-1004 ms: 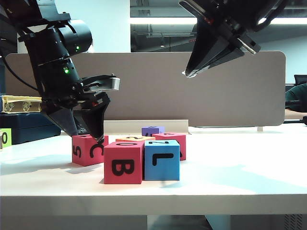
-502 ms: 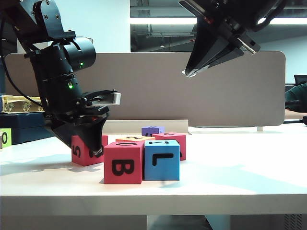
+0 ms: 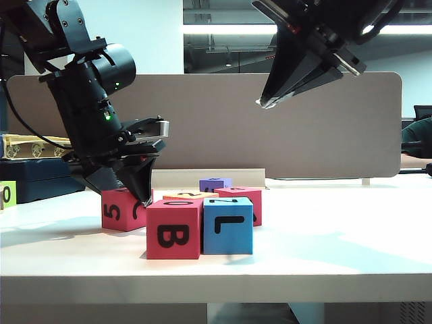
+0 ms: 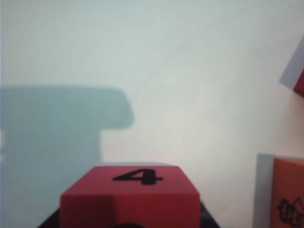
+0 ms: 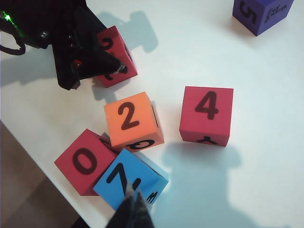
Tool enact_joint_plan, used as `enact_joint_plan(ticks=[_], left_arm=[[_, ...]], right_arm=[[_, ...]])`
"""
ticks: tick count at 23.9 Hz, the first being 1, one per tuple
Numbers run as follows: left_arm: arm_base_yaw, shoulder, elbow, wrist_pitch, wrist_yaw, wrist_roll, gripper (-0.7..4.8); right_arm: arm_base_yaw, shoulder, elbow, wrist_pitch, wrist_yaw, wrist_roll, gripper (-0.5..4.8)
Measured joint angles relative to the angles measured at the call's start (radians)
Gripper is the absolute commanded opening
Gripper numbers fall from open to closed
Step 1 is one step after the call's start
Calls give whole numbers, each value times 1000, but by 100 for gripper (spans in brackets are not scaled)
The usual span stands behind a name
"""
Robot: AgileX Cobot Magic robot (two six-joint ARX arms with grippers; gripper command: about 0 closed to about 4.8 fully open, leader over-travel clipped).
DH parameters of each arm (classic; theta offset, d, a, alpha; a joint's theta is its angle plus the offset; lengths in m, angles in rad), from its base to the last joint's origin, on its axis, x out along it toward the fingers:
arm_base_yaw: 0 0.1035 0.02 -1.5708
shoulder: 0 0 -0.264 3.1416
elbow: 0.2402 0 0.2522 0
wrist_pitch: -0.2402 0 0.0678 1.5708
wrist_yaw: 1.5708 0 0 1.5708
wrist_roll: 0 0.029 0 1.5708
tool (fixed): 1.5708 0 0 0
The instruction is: Select the appropriate blocks from the scattered letter blocks on the table and arrange them in a row to spell out "2024".
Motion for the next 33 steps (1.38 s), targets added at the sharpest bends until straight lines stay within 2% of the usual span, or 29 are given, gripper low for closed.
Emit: enact_joint_plan(ticks=[3, 7, 10, 19, 23, 33], left_arm=[[0, 0, 0, 1, -7, -7, 236], [-1, -1, 0, 11, -82, -43, 236], [0, -1, 0, 28, -125, -104, 236], [0, -1, 0, 113, -142, -323, 236], [7, -1, 0, 119, -177, -352, 236], [19, 8, 0, 103, -184, -329, 256]], right_arm=[[0, 0, 0, 0, 0, 0, -3], [0, 0, 0, 0, 0, 0, -4], [0, 0, 0, 0, 0, 0, -3], [0, 0, 0, -11, 0, 0, -3], [0, 0, 0, -20, 0, 0, -3], [0, 0, 0, -21, 0, 0, -3]])
